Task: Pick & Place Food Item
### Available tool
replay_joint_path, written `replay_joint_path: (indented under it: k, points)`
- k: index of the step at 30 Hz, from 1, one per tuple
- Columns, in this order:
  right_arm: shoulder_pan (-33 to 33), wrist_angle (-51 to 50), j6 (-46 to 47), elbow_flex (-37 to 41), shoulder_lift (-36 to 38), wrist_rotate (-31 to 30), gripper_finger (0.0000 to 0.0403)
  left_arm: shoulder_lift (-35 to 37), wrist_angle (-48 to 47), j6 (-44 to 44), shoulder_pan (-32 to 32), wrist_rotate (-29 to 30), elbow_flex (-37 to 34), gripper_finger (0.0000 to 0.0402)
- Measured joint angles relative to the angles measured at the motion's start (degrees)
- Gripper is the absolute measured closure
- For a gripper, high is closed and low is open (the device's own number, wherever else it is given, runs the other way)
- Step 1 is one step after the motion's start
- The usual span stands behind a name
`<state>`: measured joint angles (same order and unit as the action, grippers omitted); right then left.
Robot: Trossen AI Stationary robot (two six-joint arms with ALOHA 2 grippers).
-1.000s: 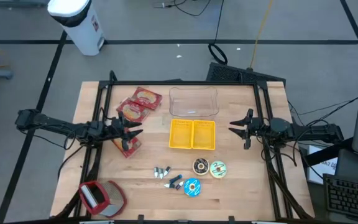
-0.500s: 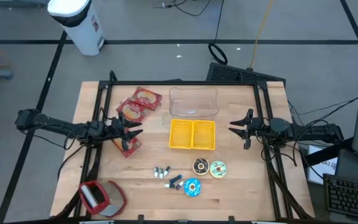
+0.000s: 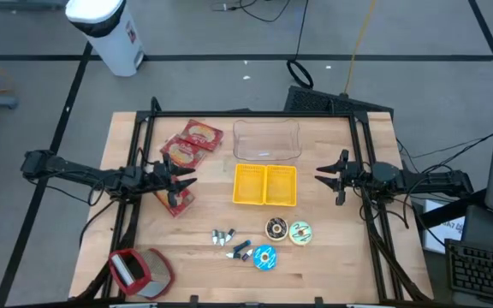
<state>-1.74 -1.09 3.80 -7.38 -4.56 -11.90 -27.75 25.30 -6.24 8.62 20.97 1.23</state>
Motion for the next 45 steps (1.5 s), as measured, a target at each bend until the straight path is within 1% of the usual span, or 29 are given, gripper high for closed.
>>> replay_joint_path:
  k: [7, 9, 10, 14, 16, 22, 24, 26, 27, 28, 30, 33, 36, 38, 41, 43, 45]
  points:
    - [0.0, 0.2, 0.0, 0.0, 0.0, 0.0, 0.0282, 0.0, 0.0, 0.0, 0.0, 0.0, 0.0, 0.0249]
    - [0.0, 1.5, 0.4, 0.0, 0.0, 0.0, 0.0282, 0.0, 0.0, 0.0, 0.0, 0.0, 0.0, 0.0249]
    - [0.0, 2.5, 1.8, 0.0, 0.0, 0.1, 0.0283, 0.0, 0.0, 0.0, 0.0, 0.0, 0.0, 0.0249]
    - [0.0, 6.5, 14.5, 0.0, 0.0, 0.1, 0.0286, 0.0, 0.0, 0.0, 0.0, 0.0, 0.0, 0.0249]
    - [0.0, 7.8, 18.7, 0.0, 0.0, 0.1, 0.0286, 0.0, 0.0, 0.0, 0.0, 0.0, 0.0, 0.0249]
    - [0.0, 11.8, 19.1, 0.0, -0.7, 0.2, 0.0281, 0.0, 0.0, 0.0, 0.0, 0.0, 0.0, 0.0249]
    - [-0.8, 17.0, 20.2, 0.7, -2.7, 3.0, 0.0273, 0.0, 0.0, 0.0, 0.0, 0.0, 0.0, 0.0249]
    - [-2.5, 26.3, 21.4, 2.5, -6.3, 7.7, 0.0256, 0.0, 0.0, 0.0, 0.0, 0.0, 0.0, 0.0249]
    - [-3.7, 31.3, 22.1, 3.3, -8.6, 9.1, 0.0245, 0.0, 0.0, 0.0, 0.0, 0.0, 0.0, 0.0249]
    - [-5.3, 37.8, 22.6, 4.1, -11.4, 9.4, 0.0231, 0.0, 0.0, 0.0, 0.0, 0.0, 0.0, 0.0249]
    - [-8.9, 44.7, 21.9, 4.2, -17.2, 8.5, 0.0199, 0.0, 0.0, 0.0, 0.0, 0.0, 0.0, 0.0249]
    - [-14.6, 49.2, 16.7, 2.3, -26.8, 5.4, 0.0146, 0.0, 0.0, 0.0, 0.0, 0.0, 0.0, 0.0249]
    - [-19.0, 46.8, 12.0, -3.8, -35.2, 3.0, 0.0105, 0.0, 0.1, 0.0, 0.0, 0.0, 0.0, 0.0249]
    - [-20.8, 39.9, 10.6, -8.9, -39.8, 1.1, 0.0092, 0.0, 0.1, 0.0, 0.0, 0.0, 0.0, 0.0249]
    - [-22.2, 20.9, 12.0, -17.3, -46.2, -2.1, 0.0091, 0.0, 0.1, 0.0, 0.0, 0.0, 0.0, 0.0249]
    - [-22.4, 7.8, 15.7, -22.9, -50.1, -3.9, 0.0099, 0.0, 0.2, 0.0, 0.0, 0.0, 0.0, 0.0249]
    - [-22.4, -1.8, 20.3, -27.3, -54.4, -4.5, 0.0107, 0.0, 0.2, 0.0, 0.0, 0.0, 0.0, 0.0249]
